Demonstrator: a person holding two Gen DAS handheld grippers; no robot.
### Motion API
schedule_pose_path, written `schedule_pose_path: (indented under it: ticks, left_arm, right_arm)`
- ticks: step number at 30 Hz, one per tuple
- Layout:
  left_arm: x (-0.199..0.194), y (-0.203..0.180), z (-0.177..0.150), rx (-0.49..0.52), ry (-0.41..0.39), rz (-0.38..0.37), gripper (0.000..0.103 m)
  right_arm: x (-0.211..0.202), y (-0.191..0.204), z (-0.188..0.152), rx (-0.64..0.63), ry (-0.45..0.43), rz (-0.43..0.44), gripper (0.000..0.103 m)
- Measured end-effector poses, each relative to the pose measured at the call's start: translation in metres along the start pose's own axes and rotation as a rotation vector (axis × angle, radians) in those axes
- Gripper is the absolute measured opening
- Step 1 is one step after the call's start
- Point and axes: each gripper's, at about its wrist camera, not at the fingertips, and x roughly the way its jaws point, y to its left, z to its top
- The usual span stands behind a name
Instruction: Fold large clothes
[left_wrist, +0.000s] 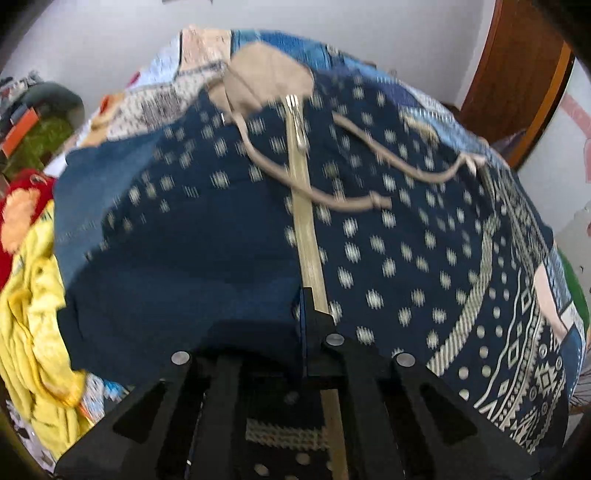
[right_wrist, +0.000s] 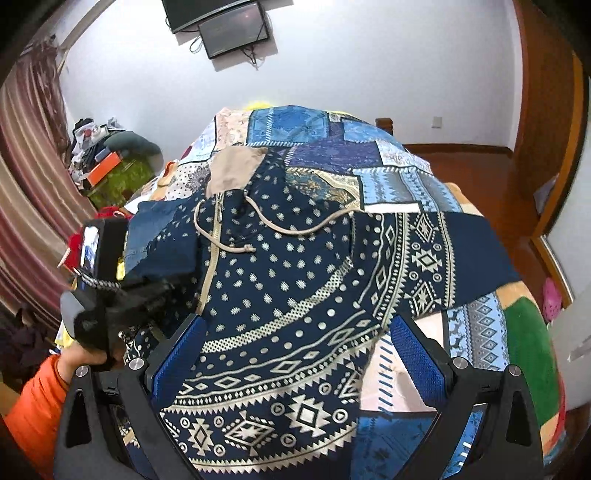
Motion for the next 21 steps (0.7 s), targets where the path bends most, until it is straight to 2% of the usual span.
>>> schedule_pose_path:
  ticks: [3,4,5,7,10,13,15,18,21]
  left_arm:
    - [-0.003,-0.001,-0.014,0.003,0.029,-0.032,0.027]
    - [-0.005,0.0,-0.019,-0.002,0.046,-0.06,0.048]
    - [-0.007,0.002,-0.024,-0.01,0.062,-0.092,0.061]
    - [-0.017,0.008,-0.034,-0.027,0.065,-0.137,0.062]
    - [-0.035,0.026,-0.044,-0.058,0.046,-0.156,0.062]
    - [-0.054,0.064,-0.054,-0.152,0.002,-0.169,0.063]
    - [-0.062,0.103,-0.062,-0.239,-0.026,-0.156,0.063]
    - [-0.061,0.155,-0.069,-0.355,-0.037,-0.08,0.063]
    - [-0.05,0.192,-0.082,-0.469,-0.029,-0.068,0.063]
  right_arm:
    - [0.003,0.0,-0.001,-0.01,0.017,-0.007,0.099]
    - [0.004,0.001,-0.001,-0.013,0.021,-0.008,0.1]
    - [0.006,0.003,-0.001,-0.017,0.024,-0.01,0.1]
    - [0.008,0.006,-0.001,-0.025,0.028,-0.01,0.1]
    - [0.013,0.015,-0.001,-0.041,0.036,-0.007,0.1]
    - [0.019,0.025,0.0,-0.059,0.046,-0.003,0.099]
    - [0.024,0.033,0.0,-0.075,0.052,-0.005,0.1]
    - [0.032,0.043,0.001,-0.093,0.061,-0.01,0.1]
    - [0.042,0.051,0.001,-0.101,0.078,-0.011,0.099]
